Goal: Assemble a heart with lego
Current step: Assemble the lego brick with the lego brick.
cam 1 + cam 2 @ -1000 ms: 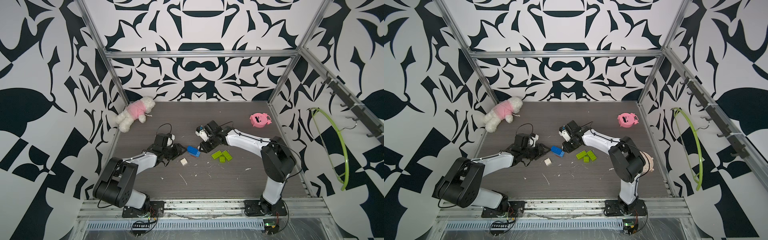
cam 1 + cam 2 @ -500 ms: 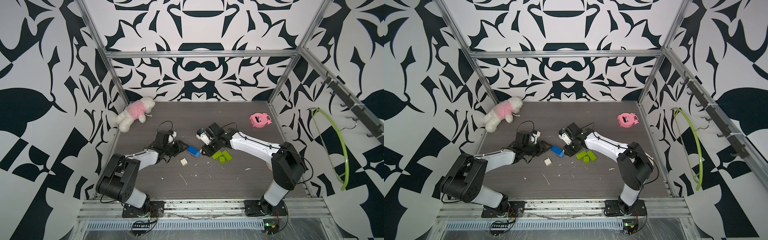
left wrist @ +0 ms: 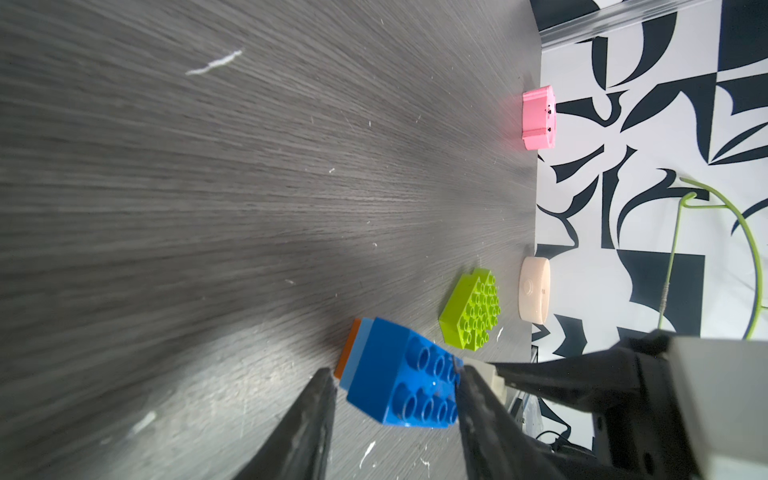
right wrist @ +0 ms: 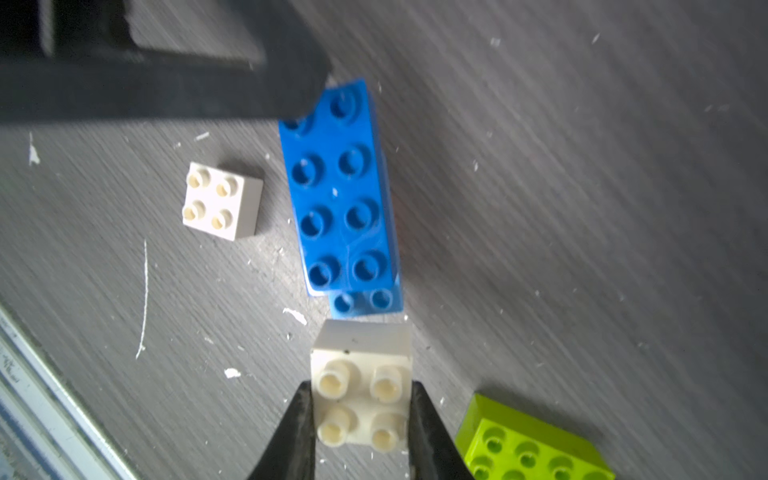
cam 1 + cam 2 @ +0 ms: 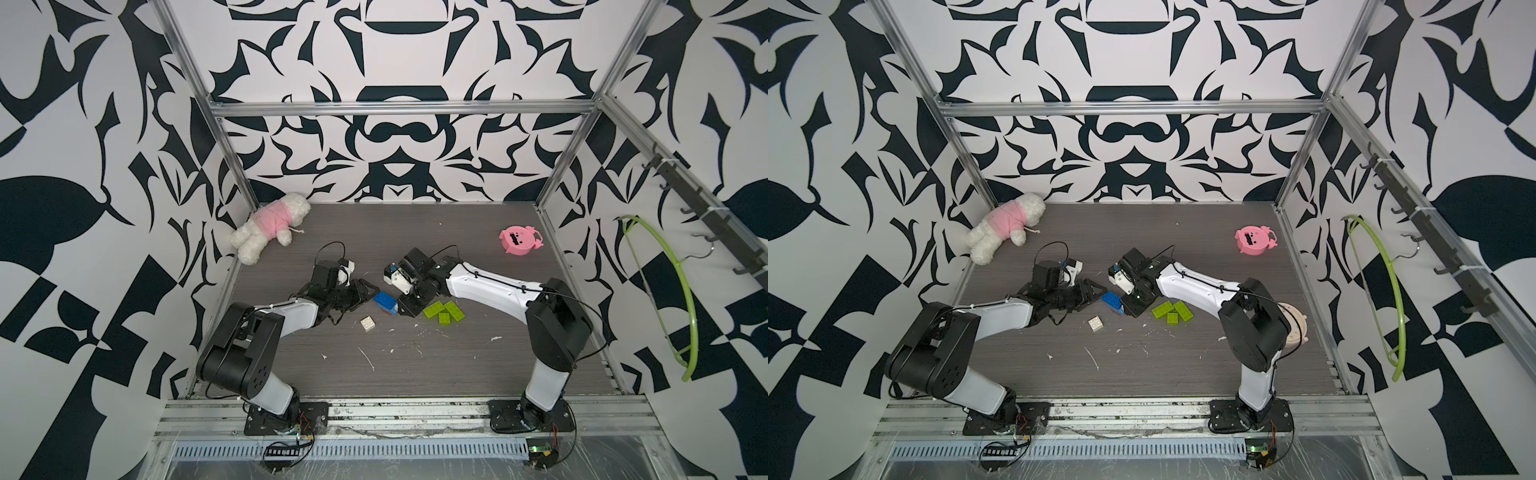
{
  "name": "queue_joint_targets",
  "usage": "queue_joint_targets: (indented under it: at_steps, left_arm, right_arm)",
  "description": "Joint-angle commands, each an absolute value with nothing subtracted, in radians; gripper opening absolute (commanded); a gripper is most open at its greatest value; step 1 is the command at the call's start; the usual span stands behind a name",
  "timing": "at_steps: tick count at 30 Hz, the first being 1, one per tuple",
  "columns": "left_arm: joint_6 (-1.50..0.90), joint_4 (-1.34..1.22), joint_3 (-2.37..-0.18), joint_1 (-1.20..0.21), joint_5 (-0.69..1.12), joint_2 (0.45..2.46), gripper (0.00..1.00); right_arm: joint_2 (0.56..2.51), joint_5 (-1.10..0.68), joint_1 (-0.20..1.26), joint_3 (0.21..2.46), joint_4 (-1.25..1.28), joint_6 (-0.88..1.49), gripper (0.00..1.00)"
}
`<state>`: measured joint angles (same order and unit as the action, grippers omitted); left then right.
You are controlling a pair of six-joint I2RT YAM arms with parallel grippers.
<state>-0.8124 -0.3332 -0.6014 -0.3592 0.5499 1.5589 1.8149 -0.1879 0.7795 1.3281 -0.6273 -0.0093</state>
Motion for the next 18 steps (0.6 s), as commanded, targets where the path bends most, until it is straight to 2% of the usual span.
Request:
queue_joint_targets:
  at_steps: [1,18]
  left_arm:
    - [-0.82,-0.367,-0.59,-0.361,0.587,1.576,0.5]
    - [-0.876,-0.475,-0.534,-0.382,0.582,1.608,0.47]
  right_arm:
    - [1.817,-0.18,0.784,1.374,-0.63,-0.034,0.23]
    - [1.904,-0.182,0.788,1.447,-0.712,-0.047,0.22]
